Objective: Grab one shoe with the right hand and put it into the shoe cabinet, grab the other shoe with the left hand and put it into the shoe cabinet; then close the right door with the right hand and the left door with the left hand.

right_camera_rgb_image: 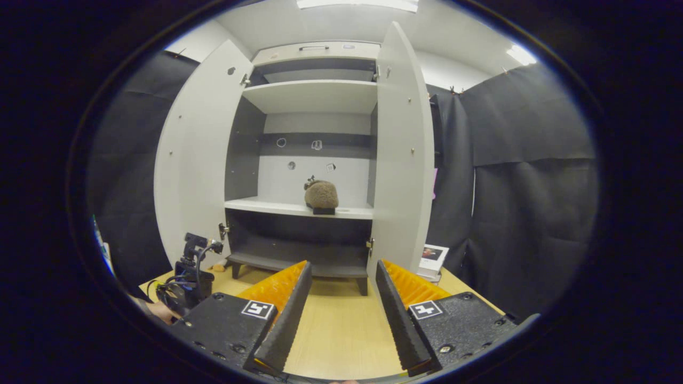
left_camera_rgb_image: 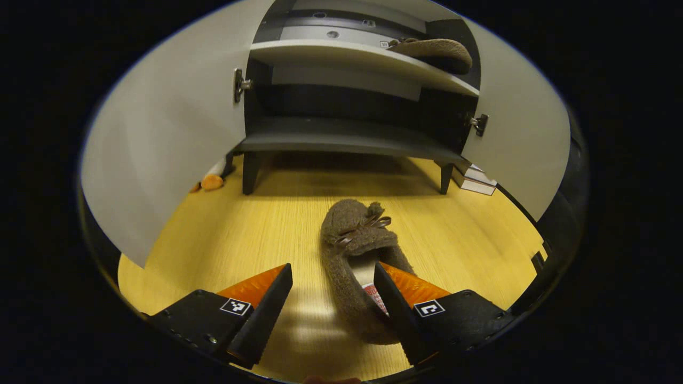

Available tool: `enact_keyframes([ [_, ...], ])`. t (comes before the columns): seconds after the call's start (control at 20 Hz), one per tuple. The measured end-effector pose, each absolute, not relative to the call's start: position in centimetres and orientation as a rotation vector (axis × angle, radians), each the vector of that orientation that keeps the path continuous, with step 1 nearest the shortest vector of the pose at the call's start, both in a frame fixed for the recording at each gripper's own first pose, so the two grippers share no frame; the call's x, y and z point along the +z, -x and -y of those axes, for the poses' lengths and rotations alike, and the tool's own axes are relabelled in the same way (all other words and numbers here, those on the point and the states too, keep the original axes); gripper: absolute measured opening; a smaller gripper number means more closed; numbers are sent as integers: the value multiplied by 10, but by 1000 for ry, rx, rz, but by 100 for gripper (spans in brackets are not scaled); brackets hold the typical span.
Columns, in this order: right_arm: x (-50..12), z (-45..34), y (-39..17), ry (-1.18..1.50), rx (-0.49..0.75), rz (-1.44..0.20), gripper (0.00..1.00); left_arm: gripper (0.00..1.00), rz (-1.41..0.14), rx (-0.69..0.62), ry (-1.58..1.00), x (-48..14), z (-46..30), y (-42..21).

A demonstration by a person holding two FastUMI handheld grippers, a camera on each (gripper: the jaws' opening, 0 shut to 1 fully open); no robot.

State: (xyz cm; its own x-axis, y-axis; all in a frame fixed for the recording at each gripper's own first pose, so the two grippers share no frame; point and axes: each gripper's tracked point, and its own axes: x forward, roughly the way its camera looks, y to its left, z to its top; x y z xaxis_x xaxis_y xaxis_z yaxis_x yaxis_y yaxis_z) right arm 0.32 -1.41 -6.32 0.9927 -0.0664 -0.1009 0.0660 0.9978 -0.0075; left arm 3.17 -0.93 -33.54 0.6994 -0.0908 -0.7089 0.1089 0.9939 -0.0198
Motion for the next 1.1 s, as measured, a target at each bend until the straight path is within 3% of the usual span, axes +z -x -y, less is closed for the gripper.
enact_keyframes([
  [0.35,-72,23,-13,4,-91,-141,78,92,-765,-76,6,-348,2,-55],
  [0.4,-73,22,-15,4,-88,-144,78,81,-765,-75,12,-351,3,-58],
  [0.5,-74,19,-19,1,-77,-151,78,69,-774,-83,33,-357,8,-62],
  [0.6,-76,18,-22,1,-75,-160,78,64,-778,-97,52,-363,13,-66],
  [0.7,-78,17,-25,10,-75,-166,79,49,-796,-96,63,-364,13,-65],
  [0.8,-80,15,-25,12,-68,-170,78,10,-793,-56,51,-364,2,-66],
  [0.9,-82,12,-27,16,-58,-177,78,0,-795,-69,96,-361,5,-64],
  [0.95,-83,11,-27,19,-53,-179,79,0,-794,-70,115,-357,6,-61],
  [1.0,-83,9,-28,20,-48,-180,79,12,-779,-60,116,-349,5,-58],
  [1.05,-83,8,-29,24,-42,-178,78,0,-750,-48,100,-337,4,-58],
  [1.1,-82,6,-30,28,-36,-176,78,0,-714,-45,76,-320,4,-57],
])
